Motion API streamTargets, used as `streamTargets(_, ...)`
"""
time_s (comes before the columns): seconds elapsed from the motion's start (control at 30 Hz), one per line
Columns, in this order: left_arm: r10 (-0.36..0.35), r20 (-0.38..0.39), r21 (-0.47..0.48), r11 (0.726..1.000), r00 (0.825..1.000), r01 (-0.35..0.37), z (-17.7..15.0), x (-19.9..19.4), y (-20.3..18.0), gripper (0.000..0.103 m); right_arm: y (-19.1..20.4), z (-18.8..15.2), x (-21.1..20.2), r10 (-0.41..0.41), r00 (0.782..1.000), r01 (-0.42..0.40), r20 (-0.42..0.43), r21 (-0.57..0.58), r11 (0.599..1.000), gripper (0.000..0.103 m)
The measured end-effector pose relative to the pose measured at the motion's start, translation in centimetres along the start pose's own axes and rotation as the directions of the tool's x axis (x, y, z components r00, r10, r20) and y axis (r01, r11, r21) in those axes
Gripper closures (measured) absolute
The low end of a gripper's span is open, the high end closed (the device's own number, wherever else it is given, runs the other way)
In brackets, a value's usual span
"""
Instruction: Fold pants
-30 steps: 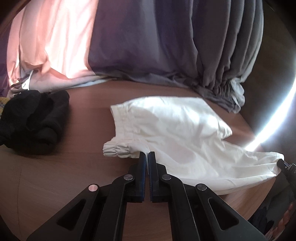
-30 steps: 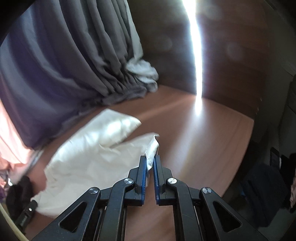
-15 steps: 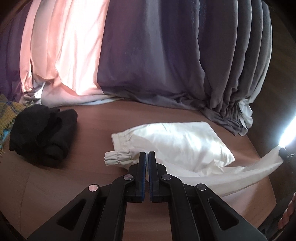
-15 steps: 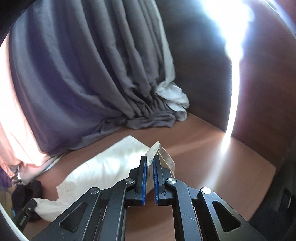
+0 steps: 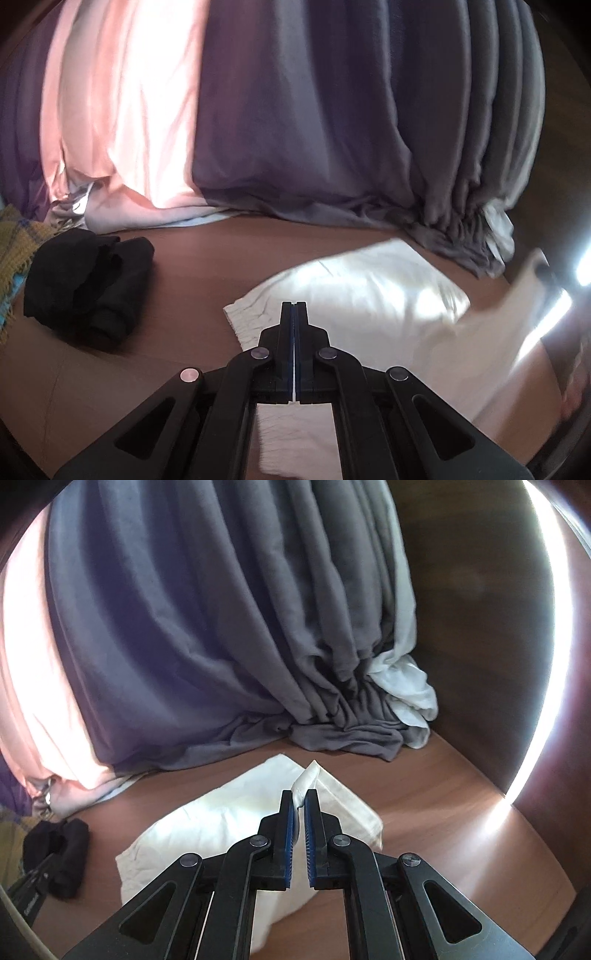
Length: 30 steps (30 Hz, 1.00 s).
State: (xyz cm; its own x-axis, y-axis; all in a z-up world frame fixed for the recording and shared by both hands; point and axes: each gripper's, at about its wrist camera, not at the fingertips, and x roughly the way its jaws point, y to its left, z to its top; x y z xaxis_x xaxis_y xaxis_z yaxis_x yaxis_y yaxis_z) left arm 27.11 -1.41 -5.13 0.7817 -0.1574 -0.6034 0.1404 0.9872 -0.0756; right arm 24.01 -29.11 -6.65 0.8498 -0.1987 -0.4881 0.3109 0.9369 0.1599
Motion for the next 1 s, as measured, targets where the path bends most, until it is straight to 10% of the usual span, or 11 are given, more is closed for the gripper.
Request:
streamTargets(0.27, -0.125, -0.132, 0.284, 0.946, 0.983, 0.158, -6.1, -0.6, -3.9, 0.1, 1.2, 1.1, 1.1, 0.058, 0.998, -0.058, -0.01, -0.037, 0.998, 0.097)
streamTargets(0.5, -0.21, -0.211, 0.351, 0.895, 0.955, 0.275, -9.3, -1.7, -6.5, 0.075, 1.8, 0.8, 1.5, 0.062, 0.998, -0.064, -0.024, -0.082, 0.995, 0.097)
streamTargets(1.0, -0.15, -0.259, 0.444, 0.859, 0.954, 0.255, -12.9, 0.8, -8.3, 0.055, 1.8, 0.6, 1.2, 0.058, 0.998, -0.061, -0.03, -0.1, 0.993, 0.097)
